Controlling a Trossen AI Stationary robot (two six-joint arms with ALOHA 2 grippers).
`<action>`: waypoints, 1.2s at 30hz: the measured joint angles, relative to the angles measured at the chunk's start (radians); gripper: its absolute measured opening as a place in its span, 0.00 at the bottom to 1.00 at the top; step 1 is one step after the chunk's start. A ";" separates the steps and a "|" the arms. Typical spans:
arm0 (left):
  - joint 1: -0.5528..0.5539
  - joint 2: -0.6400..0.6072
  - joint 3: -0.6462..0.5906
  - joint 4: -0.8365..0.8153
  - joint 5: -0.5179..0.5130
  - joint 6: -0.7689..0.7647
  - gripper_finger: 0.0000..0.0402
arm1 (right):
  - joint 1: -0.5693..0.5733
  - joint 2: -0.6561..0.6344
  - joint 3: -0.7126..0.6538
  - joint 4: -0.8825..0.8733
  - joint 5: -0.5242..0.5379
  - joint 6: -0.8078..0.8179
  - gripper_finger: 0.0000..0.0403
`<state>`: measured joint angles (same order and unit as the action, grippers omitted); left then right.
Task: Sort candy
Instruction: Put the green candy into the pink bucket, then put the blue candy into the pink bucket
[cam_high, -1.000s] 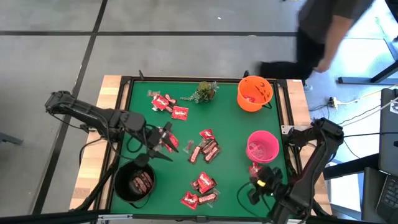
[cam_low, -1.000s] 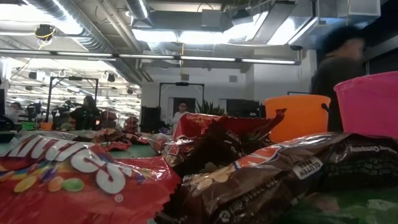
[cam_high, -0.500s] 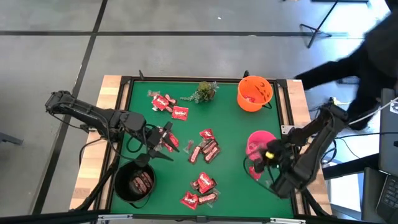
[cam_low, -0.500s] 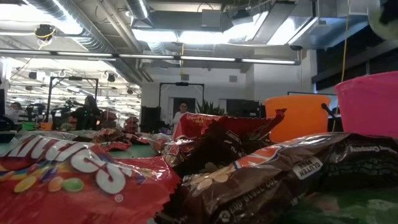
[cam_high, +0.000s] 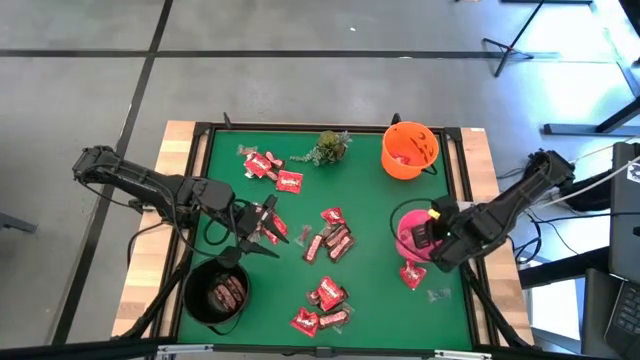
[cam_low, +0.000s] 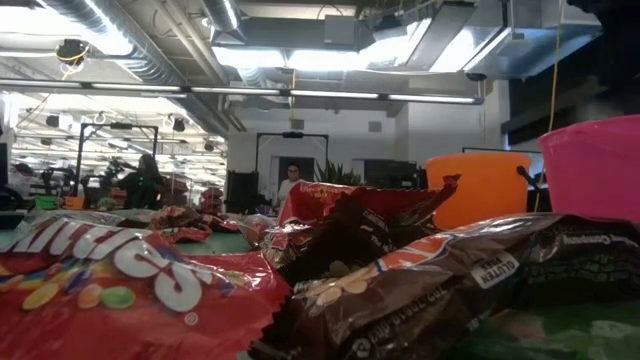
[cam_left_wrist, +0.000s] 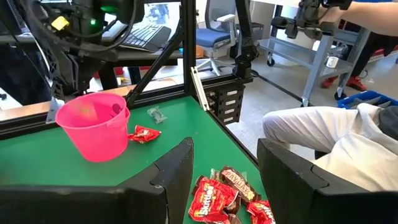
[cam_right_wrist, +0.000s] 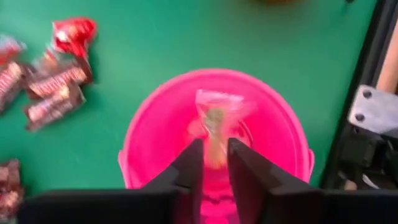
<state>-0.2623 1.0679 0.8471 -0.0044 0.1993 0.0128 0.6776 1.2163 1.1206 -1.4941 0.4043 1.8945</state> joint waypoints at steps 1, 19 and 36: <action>0.000 0.000 0.000 0.000 0.000 0.003 0.42 | -0.007 0.000 0.000 0.002 -0.028 -0.015 0.24; 0.000 0.000 -0.001 -0.021 -0.005 0.018 0.42 | -0.009 0.123 0.185 0.243 -0.238 -0.463 0.37; 0.000 0.000 -0.001 -0.040 -0.012 0.018 0.42 | 0.232 0.431 0.178 0.258 -0.578 -0.425 0.34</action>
<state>-0.2626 1.0679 0.8463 -0.0442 0.1872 0.0307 0.9100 1.6476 1.2987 -1.2363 -0.1740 1.4698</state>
